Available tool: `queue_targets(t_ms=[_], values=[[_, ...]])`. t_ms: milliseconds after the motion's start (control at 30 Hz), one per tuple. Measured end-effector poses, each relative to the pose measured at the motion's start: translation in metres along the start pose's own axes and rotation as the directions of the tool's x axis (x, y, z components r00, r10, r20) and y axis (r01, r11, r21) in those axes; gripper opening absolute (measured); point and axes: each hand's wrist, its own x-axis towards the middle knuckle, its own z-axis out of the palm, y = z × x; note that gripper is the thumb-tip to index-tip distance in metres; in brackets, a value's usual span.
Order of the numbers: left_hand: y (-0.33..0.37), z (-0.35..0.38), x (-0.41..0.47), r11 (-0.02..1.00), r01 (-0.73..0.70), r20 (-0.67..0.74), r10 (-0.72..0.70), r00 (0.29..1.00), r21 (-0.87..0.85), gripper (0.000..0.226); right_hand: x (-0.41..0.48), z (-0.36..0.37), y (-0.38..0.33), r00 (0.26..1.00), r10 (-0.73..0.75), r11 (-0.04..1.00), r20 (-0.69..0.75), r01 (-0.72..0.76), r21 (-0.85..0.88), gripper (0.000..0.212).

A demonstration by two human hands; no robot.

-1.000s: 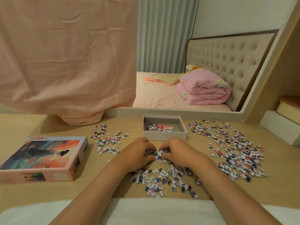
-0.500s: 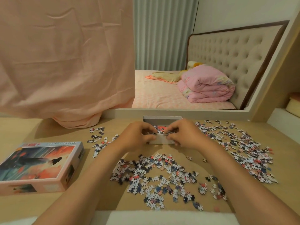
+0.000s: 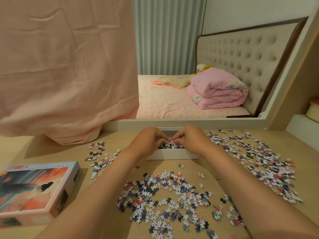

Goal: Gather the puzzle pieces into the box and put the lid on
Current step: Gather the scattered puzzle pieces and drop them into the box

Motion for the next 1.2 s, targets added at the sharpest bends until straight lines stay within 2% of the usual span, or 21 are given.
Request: queue_targets(t_ms=[133, 333, 433, 500, 567, 667, 733, 833, 933, 1000, 1067, 1133, 1200], values=[[-0.001, 0.002, -0.007, 1.0, -0.015, -0.059, 0.015, 0.998, -0.01, 0.012, -0.004, 0.003, 0.0, 1.0, 0.005, 1.0, -0.027, -0.005, 0.003, 0.009], [0.006, -0.016, -0.048, 1.0, 0.004, -0.209, -0.005, 0.978, -0.002, 0.007, -0.038, -0.016, -0.017, 0.99, -0.132, 0.991, -0.044, 0.132, -0.003, 0.013], [0.004, -0.022, -0.082, 0.995, 0.091, -0.084, -0.088, 0.993, 0.033, 0.008, -0.064, -0.019, -0.025, 0.981, -0.13, 0.991, 0.144, 0.133, -0.009, 0.019], [0.002, -0.021, -0.099, 0.981, 0.122, 0.016, -0.126, 0.992, 0.149, 0.024, -0.077, -0.014, -0.027, 0.951, -0.101, 0.988, 0.293, 0.13, -0.081, 0.026], [0.002, -0.018, -0.11, 0.958, 0.154, 0.145, -0.192, 0.971, 0.241, 0.052, -0.087, -0.003, -0.026, 0.929, -0.067, 0.977, 0.363, 0.134, -0.164, 0.031], [0.008, -0.011, -0.122, 0.947, 0.208, 0.358, -0.287, 0.889, 0.244, 0.079, -0.099, 0.013, -0.022, 0.932, -0.044, 0.953, 0.36, 0.148, -0.265, 0.027], [0.014, -0.005, -0.127, 0.953, 0.209, 0.396, -0.283, 0.874, 0.219, 0.087, -0.107, 0.018, -0.022, 0.936, -0.073, 0.953, 0.344, 0.167, -0.252, 0.025], [0.026, 0.0, -0.131, 0.973, 0.177, 0.402, -0.222, 0.888, 0.146, 0.089, -0.12, 0.013, -0.025, 0.953, -0.12, 0.981, 0.277, 0.157, -0.115, 0.03], [0.037, 0.006, -0.131, 0.99, 0.122, 0.391, -0.142, 0.909, 0.075, 0.085, -0.129, 0.001, -0.022, 0.981, -0.078, 0.996, 0.177, 0.084, -0.028, 0.034], [0.042, 0.011, -0.13, 0.995, 0.08, 0.387, -0.095, 0.917, 0.054, 0.081, -0.133, -0.006, -0.016, 0.988, -0.038, 0.991, 0.148, 0.056, -0.122, 0.035], [0.042, 0.017, -0.128, 0.998, 0.029, 0.372, -0.048, 0.927, 0.057, 0.072, -0.139, -0.011, -0.011, 0.976, 0.1, 0.961, 0.193, -0.044, -0.274, 0.038], [0.04, 0.022, -0.126, 0.998, 0.003, 0.332, -0.021, 0.943, 0.056, 0.064, -0.144, -0.01, -0.01, 0.924, 0.255, 0.911, 0.286, -0.13, -0.393, 0.046], [0.038, 0.023, -0.124, 0.999, -0.004, 0.281, -0.011, 0.96, 0.052, 0.057, -0.146, -0.004, -0.012, 0.894, 0.298, 0.906, 0.334, -0.154, -0.393, 0.043]])
